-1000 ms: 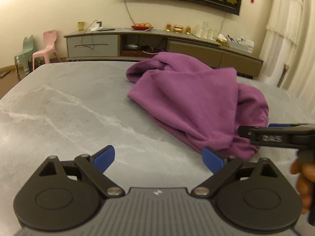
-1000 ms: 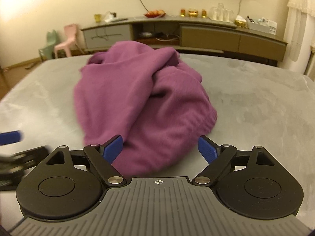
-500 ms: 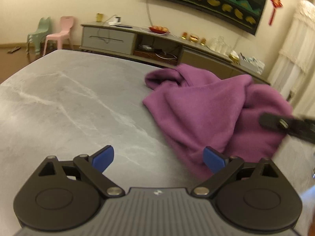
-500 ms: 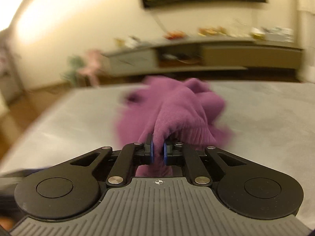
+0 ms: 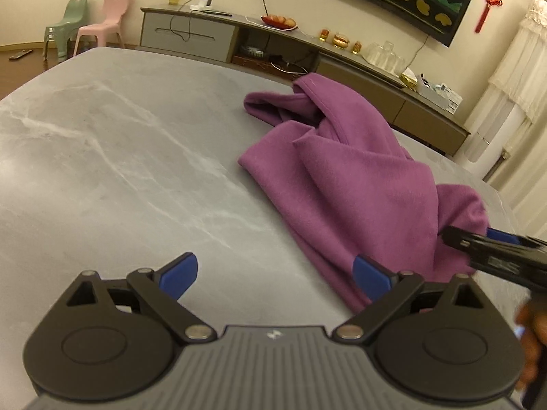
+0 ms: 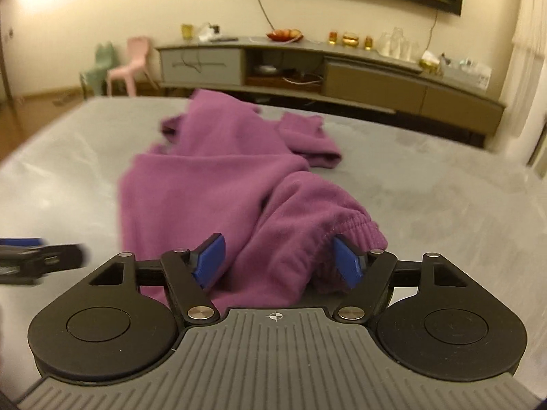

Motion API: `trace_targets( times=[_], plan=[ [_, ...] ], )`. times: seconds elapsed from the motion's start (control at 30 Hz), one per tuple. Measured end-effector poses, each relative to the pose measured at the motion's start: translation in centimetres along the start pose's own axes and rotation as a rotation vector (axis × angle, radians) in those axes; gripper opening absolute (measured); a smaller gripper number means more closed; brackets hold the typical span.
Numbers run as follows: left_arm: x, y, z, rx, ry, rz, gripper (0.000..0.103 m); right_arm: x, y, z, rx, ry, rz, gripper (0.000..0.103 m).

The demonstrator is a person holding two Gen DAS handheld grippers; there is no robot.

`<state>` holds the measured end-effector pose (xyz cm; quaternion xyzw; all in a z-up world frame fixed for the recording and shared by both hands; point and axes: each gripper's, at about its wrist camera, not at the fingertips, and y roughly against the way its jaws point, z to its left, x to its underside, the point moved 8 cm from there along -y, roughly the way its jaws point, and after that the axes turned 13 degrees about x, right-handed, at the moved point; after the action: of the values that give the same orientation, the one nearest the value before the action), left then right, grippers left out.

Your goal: Fold clothes

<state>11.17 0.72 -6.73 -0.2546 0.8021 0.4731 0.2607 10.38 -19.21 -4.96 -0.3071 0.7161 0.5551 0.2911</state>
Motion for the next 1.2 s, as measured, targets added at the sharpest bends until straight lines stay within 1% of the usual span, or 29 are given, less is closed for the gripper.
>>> trace_targets(
  times=[0.03, 0.07, 0.1, 0.17, 0.23, 0.27, 0.3, 0.33, 0.37, 0.4, 0.43, 0.5, 0.57, 0.6, 0.67, 0.7, 0.73, 0.77, 0.8, 0.83, 0.87, 0.9, 0.93, 1.0, 1.07, 1.1, 1.17, 1.2],
  plan=[
    [0.0, 0.0, 0.1, -0.003, 0.001, 0.000, 0.101, 0.0, -1.2, -0.2, 0.011, 0.002, 0.022, 0.063],
    [0.0, 0.1, 0.3, -0.008, 0.006, -0.003, 0.101, 0.1, -1.5, -0.2, -0.016, -0.017, 0.044, 0.038],
    [-0.1, 0.1, 0.6, -0.013, 0.016, -0.007, 0.101, 0.4, -1.3, 0.0, -0.061, -0.045, 0.065, 0.008],
    [-0.5, 0.4, 1.3, -0.026, 0.054, -0.023, 0.101, 0.9, -0.4, 0.9, -0.155, -0.088, 0.094, 0.006],
    [-1.0, 0.9, 2.1, -0.044, 0.103, -0.044, 0.101, 1.6, 3.1, 3.8, -0.320, -0.077, 0.103, 0.004],
    [-1.0, 1.1, 2.1, -0.046, 0.108, -0.051, 0.101, 2.1, 4.9, 5.2, -0.394, -0.044, 0.110, 0.003],
    [-0.8, 1.1, 1.4, -0.038, 0.086, -0.054, 0.101, 2.6, 6.5, 6.4, -0.459, 0.001, 0.116, 0.003],
    [-0.7, 1.2, 0.7, -0.030, 0.065, -0.057, 0.101, 2.6, 7.5, 6.8, -0.475, 0.036, 0.107, 0.003],
    [-0.5, 1.3, 0.1, -0.022, 0.044, -0.060, 0.101, 2.4, 8.3, 6.8, -0.465, 0.064, 0.089, 0.005],
    [-0.3, 1.3, -0.6, -0.014, 0.023, -0.063, 0.101, 1.6, 8.6, 6.1, -0.434, 0.065, 0.057, 0.015],
    [-0.1, 1.4, -1.3, -0.007, 0.001, -0.066, 0.101, 0.4, 8.7, 4.9, -0.392, 0.052, 0.018, 0.022],
    [0.3, 1.5, -2.6, 0.009, -0.041, -0.072, 0.101, -2.3, 8.1, 2.7, -0.332, -0.017, -0.035, 0.051],
    [0.7, 1.7, -4.0, 0.025, -0.084, -0.078, 0.101, -4.7, 6.6, 1.3, -0.282, -0.087, -0.063, 0.060],
    [0.9, 1.8, -4.6, 0.033, -0.105, -0.081, 0.101, -5.6, 5.1, 1.3, -0.260, -0.094, -0.054, 0.066],
    [1.3, 1.9, -6.0, 0.048, -0.148, -0.087, 0.101, -5.8, 1.2, 2.5, -0.240, -0.055, 0.020, 0.075],
    [1.7, 1.6, -6.8, 0.058, -0.183, -0.085, 0.101, -5.6, -0.4, 3.3, -0.235, -0.030, 0.052, 0.075],
    [2.3, 0.9, -7.8, 0.069, -0.237, -0.076, 0.101, -5.3, -2.0, 4.1, -0.232, -0.004, 0.080, 0.074],
    [3.0, 0.1, -8.8, 0.080, -0.290, -0.067, 0.101, -4.9, -3.5, 4.9, -0.230, 0.023, 0.108, 0.066],
    [3.4, -0.7, -9.3, 0.073, -0.330, -0.066, 0.098, -4.5, -4.6, 5.8, -0.252, 0.041, 0.132, 0.040],
    [3.3, -1.4, -9.0, 0.056, -0.338, -0.071, 0.080, -4.3, -5.0, 6.4, -0.264, 0.047, 0.144, 0.019],
    [3.0, -1.8, -8.6, 0.056, -0.326, -0.069, 0.047, -4.2, -5.2, 6.8, -0.262, 0.051, 0.149, 0.000],
    [2.7, -2.2, -8.2, 0.055, -0.314, -0.066, 0.032, -4.6, -4.8, 6.9, -0.245, 0.049, 0.122, 0.000],
    [2.1, -2.1, -7.7, 0.060, -0.288, -0.078, 0.025, -5.6, -4.0, 6.3, -0.228, 0.028, 0.069, 0.000],
    [0.1, -0.1, -6.6, 0.071, -0.210, -0.144, 0.022, -8.4, -1.6, 4.1, -0.212, -0.050, -0.053, 0.000],
    [-1.9, 2.9, -5.4, 0.031, -0.170, -0.230, 0.022, -11.3, 2.1, 1.0, -0.191, -0.130, -0.179, 0.000],
    [-2.5, 4.3, -4.3, 0.001, -0.133, -0.262, 0.022, -12.6, 4.0, -1.2, -0.164, -0.173, -0.244, 0.000],
    [-3.8, 7.1, -2.0, -0.059, -0.057, -0.325, 0.022, -13.9, 6.9, -5.5, -0.096, -0.247, -0.328, 0.000],
    [-4.5, 8.5, -0.9, -0.089, -0.020, -0.357, 0.022, -14.0, 7.9, -7.8, -0.028, -0.260, -0.361, 0.000]
  ],
)
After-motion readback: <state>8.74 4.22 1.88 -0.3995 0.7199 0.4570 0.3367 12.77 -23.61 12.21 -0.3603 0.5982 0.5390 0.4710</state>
